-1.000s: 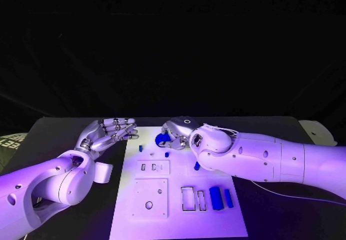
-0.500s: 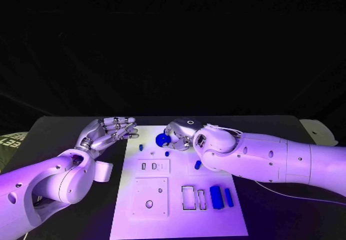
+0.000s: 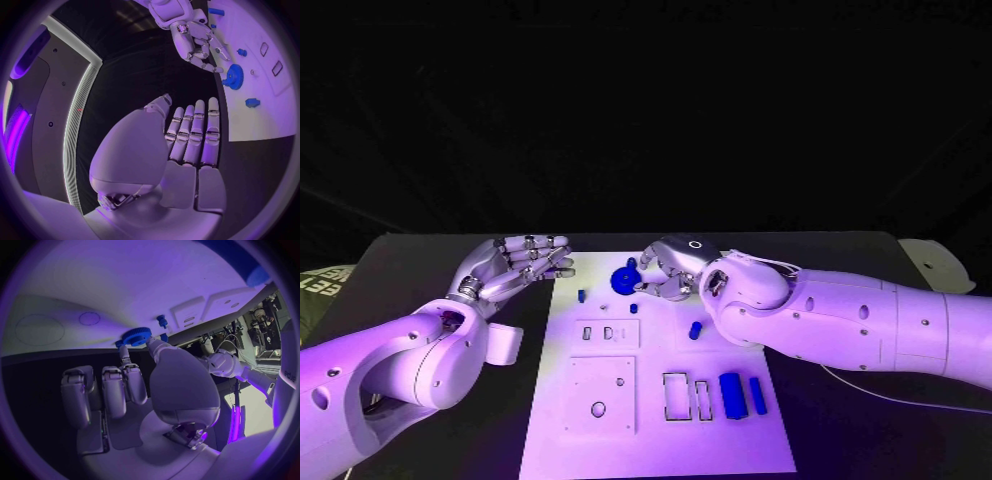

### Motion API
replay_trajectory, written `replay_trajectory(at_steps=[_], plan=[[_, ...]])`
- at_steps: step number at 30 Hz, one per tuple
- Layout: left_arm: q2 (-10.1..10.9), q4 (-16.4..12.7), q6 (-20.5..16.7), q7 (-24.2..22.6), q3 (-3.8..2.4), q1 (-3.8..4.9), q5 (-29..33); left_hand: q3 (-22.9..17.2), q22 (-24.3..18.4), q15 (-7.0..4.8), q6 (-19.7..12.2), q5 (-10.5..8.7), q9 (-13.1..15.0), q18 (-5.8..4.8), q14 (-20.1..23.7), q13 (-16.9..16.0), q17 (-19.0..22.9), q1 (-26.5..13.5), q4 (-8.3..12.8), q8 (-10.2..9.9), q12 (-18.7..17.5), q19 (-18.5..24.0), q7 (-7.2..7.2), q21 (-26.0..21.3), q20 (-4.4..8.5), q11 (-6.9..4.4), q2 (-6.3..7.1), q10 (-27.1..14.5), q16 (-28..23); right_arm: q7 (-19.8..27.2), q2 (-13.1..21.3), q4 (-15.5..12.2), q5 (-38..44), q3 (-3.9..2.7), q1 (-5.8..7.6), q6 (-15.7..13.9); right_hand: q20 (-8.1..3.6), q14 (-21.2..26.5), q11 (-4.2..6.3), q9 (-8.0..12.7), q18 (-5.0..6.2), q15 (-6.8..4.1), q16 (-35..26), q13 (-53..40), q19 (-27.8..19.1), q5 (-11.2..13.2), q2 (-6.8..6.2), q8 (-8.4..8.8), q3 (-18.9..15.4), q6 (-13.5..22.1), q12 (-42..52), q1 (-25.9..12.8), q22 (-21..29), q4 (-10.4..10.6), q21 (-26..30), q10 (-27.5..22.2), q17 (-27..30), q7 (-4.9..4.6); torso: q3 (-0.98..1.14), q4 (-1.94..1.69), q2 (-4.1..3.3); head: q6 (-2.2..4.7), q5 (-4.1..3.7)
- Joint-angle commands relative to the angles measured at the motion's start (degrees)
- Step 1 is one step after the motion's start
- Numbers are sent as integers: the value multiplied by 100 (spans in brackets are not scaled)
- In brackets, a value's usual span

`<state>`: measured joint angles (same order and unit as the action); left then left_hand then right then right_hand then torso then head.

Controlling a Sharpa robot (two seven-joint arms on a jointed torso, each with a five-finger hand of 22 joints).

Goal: Assemble the parts on the task board

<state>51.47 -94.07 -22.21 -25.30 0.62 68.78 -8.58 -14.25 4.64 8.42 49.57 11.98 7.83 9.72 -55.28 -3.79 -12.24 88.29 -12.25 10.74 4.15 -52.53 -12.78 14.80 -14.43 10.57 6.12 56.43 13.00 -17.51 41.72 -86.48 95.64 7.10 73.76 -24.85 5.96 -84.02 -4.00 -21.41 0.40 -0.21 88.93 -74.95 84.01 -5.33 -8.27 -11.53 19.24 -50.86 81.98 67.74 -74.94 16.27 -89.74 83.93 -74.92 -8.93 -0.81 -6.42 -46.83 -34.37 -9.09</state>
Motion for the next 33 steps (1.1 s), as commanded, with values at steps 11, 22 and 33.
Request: replay_trajectory(at_steps=[11, 22, 33], plan=[[26, -12, 123, -54, -2, 4, -63, -33, -6, 6, 27, -1, -6, 74, 12, 8, -7, 48, 4, -28, -38, 8, -92, 16, 6, 38, 21, 0, -39, 2256, 1454, -594, -2648, -23, 137, -1019, 22, -469, 5, 52, -2, 11, -66, -704, 504, -323, -312, 40, 389, -280, -173, 835, -1416, -365, 95, -98, -956, 24, 10, 84, 67, 29, -19], [18, 0, 194, -153, -2, -11, -28, -69, -6, -3, 72, -17, -3, 76, -6, 3, -23, -4, -12, -17, -23, 5, -60, 22, 6, 17, 38, 45, -45, 2757, 2106, -280, -3093, -2, 79, -104, -2, -482, 17, 87, 13, -1, -54, -634, 464, -845, -555, 107, 425, -257, -275, 1151, -1380, -617, 151, -180, -1022, 20, 46, 132, 102, 22, -99], [26, -17, 220, -185, -1, -15, -13, -96, -5, -11, 89, -17, -1, 78, -17, 3, -31, -3, -6, -13, -20, 0, -47, 27, 9, 6, 39, 64, -46, 2655, 2186, 41, -2808, 13, 17, 145, 50, -499, -67, 144, 27, 69, -30, -558, 430, -841, -614, 247, 379, -50, -379, 1162, -1348, -638, 201, -274, -1100, -71, 37, 139, 99, -30, -205]])
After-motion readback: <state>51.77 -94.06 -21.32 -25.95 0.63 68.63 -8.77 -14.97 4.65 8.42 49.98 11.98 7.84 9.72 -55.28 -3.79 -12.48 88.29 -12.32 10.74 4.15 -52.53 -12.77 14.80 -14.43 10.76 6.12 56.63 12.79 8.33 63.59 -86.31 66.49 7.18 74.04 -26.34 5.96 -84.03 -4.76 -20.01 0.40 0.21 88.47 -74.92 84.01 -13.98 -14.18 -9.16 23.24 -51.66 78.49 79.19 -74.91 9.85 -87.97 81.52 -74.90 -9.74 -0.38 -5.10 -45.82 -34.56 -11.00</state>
